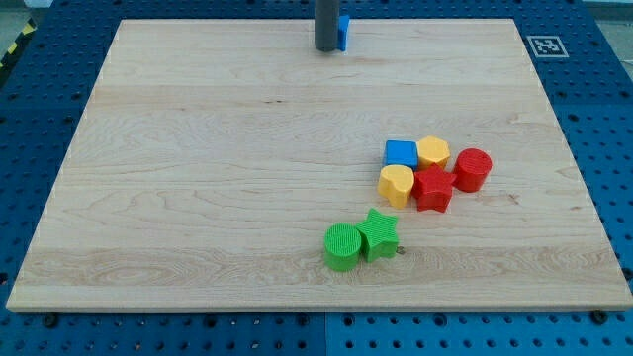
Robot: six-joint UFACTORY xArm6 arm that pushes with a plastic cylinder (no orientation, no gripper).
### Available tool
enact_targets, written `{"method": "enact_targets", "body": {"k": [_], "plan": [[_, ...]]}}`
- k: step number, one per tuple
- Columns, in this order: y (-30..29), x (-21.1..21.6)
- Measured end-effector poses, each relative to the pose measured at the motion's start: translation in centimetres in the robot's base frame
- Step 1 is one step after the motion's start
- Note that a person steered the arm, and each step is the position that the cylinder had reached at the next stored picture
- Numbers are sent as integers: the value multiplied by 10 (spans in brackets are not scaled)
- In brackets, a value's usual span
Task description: Push the blue cube closer to the blue triangle
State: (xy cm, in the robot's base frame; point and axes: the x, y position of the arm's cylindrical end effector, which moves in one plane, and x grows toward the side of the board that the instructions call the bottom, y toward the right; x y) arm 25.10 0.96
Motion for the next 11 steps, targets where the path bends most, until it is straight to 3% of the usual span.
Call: {"method": "enact_targets", "body": {"k": [1, 6, 7, 9, 11], "plan": [[-10, 29], [-25, 253], [-23, 253], [89, 257], [109, 257]]}}
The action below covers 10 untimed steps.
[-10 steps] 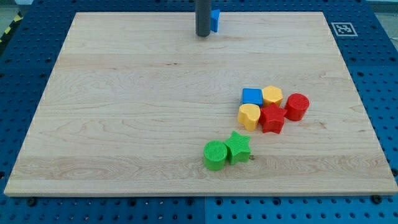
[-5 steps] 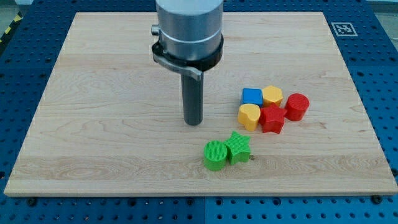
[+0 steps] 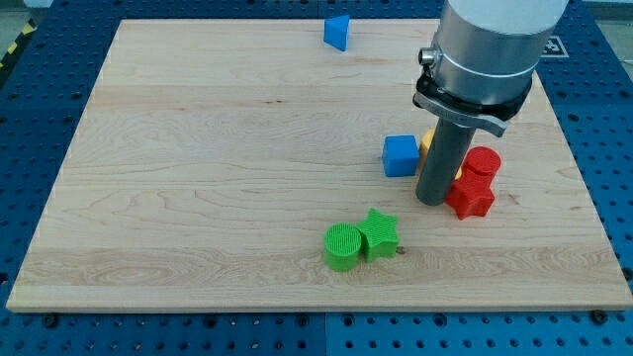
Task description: Push the blue cube closer to the blue triangle
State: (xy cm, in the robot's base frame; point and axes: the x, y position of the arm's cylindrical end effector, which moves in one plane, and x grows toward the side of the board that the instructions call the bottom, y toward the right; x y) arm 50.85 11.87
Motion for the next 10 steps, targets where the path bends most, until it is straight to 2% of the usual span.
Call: {"method": "enact_targets", "body": {"k": [3, 7, 10], "plan": [[-23, -31], [-43, -121], [-51, -169]]}}
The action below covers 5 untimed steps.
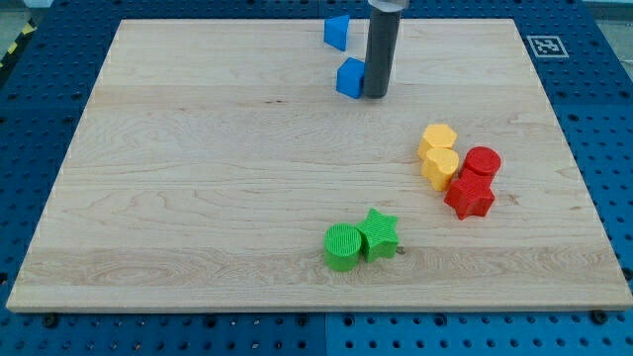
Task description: Push the blue cube closer to the blue triangle
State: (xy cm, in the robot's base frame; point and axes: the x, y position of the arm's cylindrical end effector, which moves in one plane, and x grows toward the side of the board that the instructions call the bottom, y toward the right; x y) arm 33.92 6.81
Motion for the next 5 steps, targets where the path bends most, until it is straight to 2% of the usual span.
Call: {"method": "enact_targets", "body": {"k": [1, 3, 5], "plan": [[-13, -16], [-54, -17], [-66, -18]]}}
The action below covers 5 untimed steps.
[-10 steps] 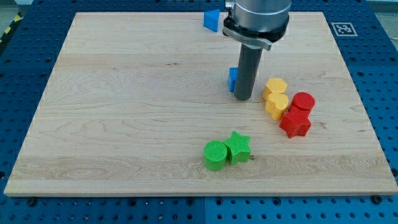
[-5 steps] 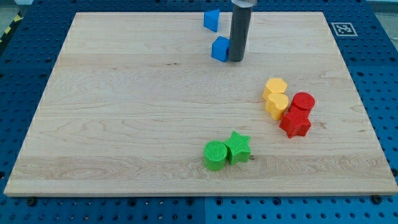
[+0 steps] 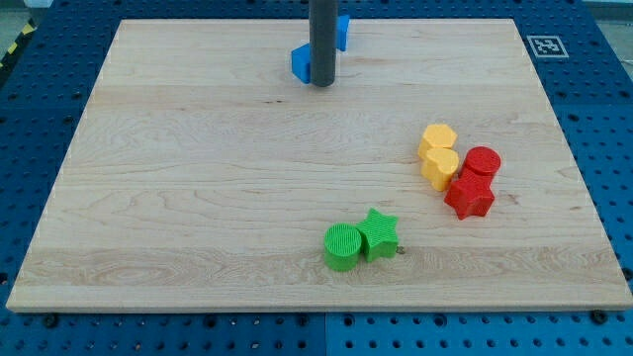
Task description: Push the blue cube closer to the blue triangle
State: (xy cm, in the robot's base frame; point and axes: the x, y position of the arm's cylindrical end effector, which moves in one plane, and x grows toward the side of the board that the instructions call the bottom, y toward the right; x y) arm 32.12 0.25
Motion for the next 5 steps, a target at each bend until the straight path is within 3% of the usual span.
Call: {"method": "enact_targets", "body": {"k": [2, 5], "plan": [[-32, -1], [-33, -53]]}}
